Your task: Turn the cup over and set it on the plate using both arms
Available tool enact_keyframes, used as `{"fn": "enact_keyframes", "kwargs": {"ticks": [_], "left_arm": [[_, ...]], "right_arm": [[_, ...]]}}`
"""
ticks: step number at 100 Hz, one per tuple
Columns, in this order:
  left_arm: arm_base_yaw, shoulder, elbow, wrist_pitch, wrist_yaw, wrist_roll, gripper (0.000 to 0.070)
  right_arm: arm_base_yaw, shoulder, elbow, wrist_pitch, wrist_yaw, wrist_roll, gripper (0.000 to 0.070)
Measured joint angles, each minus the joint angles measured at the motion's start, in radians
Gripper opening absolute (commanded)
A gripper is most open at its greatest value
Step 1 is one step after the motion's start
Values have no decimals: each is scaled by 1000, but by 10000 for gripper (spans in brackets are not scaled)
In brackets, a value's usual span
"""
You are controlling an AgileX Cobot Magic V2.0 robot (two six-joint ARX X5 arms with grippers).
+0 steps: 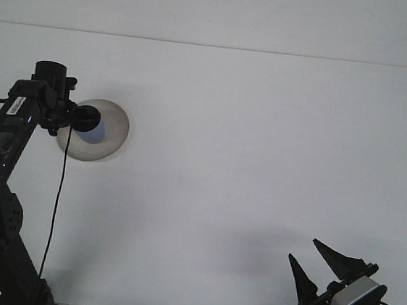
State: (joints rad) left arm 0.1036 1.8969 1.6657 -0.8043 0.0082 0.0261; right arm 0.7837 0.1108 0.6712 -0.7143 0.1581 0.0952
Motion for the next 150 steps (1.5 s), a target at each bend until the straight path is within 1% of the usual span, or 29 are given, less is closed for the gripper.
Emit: {"fn": "enact_keyframes", "kwargs": {"ticks": [10, 23, 41, 51, 60, 69, 74, 82, 91, 100, 106, 112, 122, 131, 135, 138, 141, 143, 145, 146, 147, 148, 149, 150], "left_arm": [[0, -2, 26, -12, 4, -17, 481], [0, -49, 37, -14, 28, -26, 480], [-1, -176, 47, -18, 31, -42, 480], [-1, -279, 47, -37, 56, -55, 480], [-3, -391, 47, -57, 98, -70, 480], [-26, -517, 45, -62, 103, -79, 480], [-50, -597, 22, -37, 103, -83, 480], [-100, -737, -57, 7, 104, -90, 480], [-164, -898, -205, 74, 108, -93, 480], [-237, -1063, -389, 150, 137, -93, 480], [-288, -1174, -517, 180, 179, -97, 480], [-335, -1287, -645, 199, 198, -114, 480], [-373, -1462, -819, 205, 202, -148, 480], [-381, -1572, -911, 201, 200, -175, 479], [-382, -1607, -930, 201, 200, -185, 453], [-382, -1628, -939, 203, 201, -192, 418], [-382, -1644, -942, 203, 201, -197, 342], [-382, -1653, -943, 205, 201, -200, 271], [-382, -1659, -942, 207, 200, -201, 173], [-382, -1662, -942, 208, 201, -202, 126], [-382, -1665, -942, 210, 201, -202, 77], [-382, -1667, -942, 211, 200, -202, 22], [-382, -1669, -942, 213, 200, -202, 0], [-382, -1670, -942, 214, 200, -202, 0]], "right_arm": [[0, 0, 0, -7, 0, 0, 408], [0, 0, 0, -17, 0, 0, 408], [0, 0, 0, -31, 0, 0, 408], [0, 0, 0, -30, 2, 0, 408], [0, 0, 0, -29, 40, 0, 409], [0, 0, 0, -29, 93, 0, 411], [0, 0, 0, -29, 120, 0, 413], [0, 0, 0, -29, 158, 0, 424], [0, 0, 0, -24, 180, 0, 438], [0, 0, 0, -13, 183, 0, 473], [0, 0, 0, -14, 183, 0, 474], [0, 0, 0, -16, 183, 0, 474], [0, 0, 0, -26, 183, 0, 474], [0, 0, -1, -32, 183, 0, 473], [0, 0, -1, -35, 183, 0, 469], [0, 0, -1, -37, 183, 0, 449], [0, 0, -1, -38, 183, 0, 390], [0, 0, -1, -37, 183, 0, 323], [0, 0, -1, -37, 183, 0, 233], [0, 0, -1, -37, 183, 0, 206], [0, 0, -1, -37, 183, 0, 127], [0, 0, -1, -37, 183, 0, 71], [0, 0, -1, -37, 183, 0, 14], [0, 0, -1, -37, 183, 0, 0]]}}
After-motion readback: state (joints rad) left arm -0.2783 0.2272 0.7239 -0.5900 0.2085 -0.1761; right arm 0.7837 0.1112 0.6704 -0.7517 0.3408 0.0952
